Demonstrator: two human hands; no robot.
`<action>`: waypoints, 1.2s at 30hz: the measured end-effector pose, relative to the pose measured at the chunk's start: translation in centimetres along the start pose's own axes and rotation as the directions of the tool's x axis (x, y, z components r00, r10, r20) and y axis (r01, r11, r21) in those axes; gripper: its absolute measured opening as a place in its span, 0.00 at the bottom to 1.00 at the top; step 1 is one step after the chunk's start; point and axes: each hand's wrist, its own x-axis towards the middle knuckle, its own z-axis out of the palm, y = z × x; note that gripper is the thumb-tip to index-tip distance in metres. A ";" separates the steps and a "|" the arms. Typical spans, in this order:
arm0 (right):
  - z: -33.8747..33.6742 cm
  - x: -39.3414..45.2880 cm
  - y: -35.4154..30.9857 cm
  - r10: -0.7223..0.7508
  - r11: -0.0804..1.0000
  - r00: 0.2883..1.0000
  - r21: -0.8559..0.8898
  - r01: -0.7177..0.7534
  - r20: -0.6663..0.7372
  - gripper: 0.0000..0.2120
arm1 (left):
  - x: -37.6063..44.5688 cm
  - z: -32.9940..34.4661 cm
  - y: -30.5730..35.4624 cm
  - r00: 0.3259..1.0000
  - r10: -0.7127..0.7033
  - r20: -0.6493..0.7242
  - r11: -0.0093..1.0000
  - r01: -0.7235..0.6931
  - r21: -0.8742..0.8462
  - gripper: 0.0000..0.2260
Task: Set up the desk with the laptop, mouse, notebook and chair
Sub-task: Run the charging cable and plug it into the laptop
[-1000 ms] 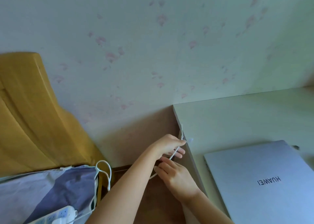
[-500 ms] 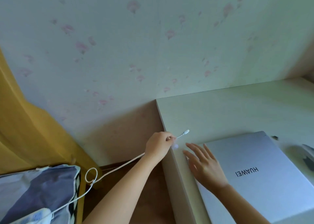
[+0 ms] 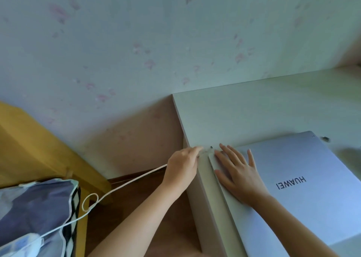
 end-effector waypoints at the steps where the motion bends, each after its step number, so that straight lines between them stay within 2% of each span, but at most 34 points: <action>1: 0.1 0.0 0.0 -0.007 1.000 1.000 0.000 0.007 -0.008 0.27 | 0.1 0.1 0.1 1.000 -0.002 -0.014 1.000 0.001 -0.016 0.11; 3: 0.1 0.0 -0.1 -0.021 1.000 1.000 0.001 0.021 -0.017 0.26 | 0.2 -0.1 0.7 0.999 0.012 -0.031 0.998 -0.014 -0.055 0.10; 5: 0.1 0.1 -0.1 -0.026 1.000 1.000 0.011 0.026 -0.018 0.26 | 0.4 0.0 1.0 0.998 0.043 -0.050 0.996 -0.046 -0.077 0.13; 8: 0.0 0.2 0.1 -0.025 0.999 1.000 0.028 0.025 -0.010 0.27 | -0.1 0.0 0.7 0.995 0.061 -0.075 0.997 -0.065 -0.043 0.11; 11: -0.2 0.5 0.1 0.010 0.998 0.999 0.066 -0.012 0.033 0.33 | -1.2 0.1 0.0 0.996 0.053 -0.077 0.998 -0.056 -0.036 0.07; 15: -0.4 1.0 0.1 -0.014 0.999 0.996 0.031 0.011 0.092 0.42 | -2.2 0.0 0.0 0.994 0.096 -0.044 0.995 -0.096 -0.013 0.11; 24: -0.5 1.5 -0.1 -0.041 0.995 0.999 0.095 0.039 0.018 0.36 | -2.3 0.5 0.4 0.999 -0.016 -0.038 0.998 0.014 -0.062 0.05; 31: -0.2 1.8 -0.1 -0.044 0.992 0.999 0.118 0.043 0.004 0.34 | -2.4 1.5 0.7 0.995 -0.004 -0.098 0.994 -0.006 -0.107 0.05; 34: -0.1 1.9 -0.1 -0.056 0.991 0.998 0.124 0.056 0.000 0.34 | -1.9 1.6 0.8 0.995 0.011 -0.102 0.998 -0.018 -0.063 0.01; 36: 0.0 1.9 -0.1 -0.063 0.990 0.998 0.126 0.063 -0.002 0.33 | -1.8 1.5 1.1 0.994 0.034 -0.105 0.999 -0.038 -0.036 0.03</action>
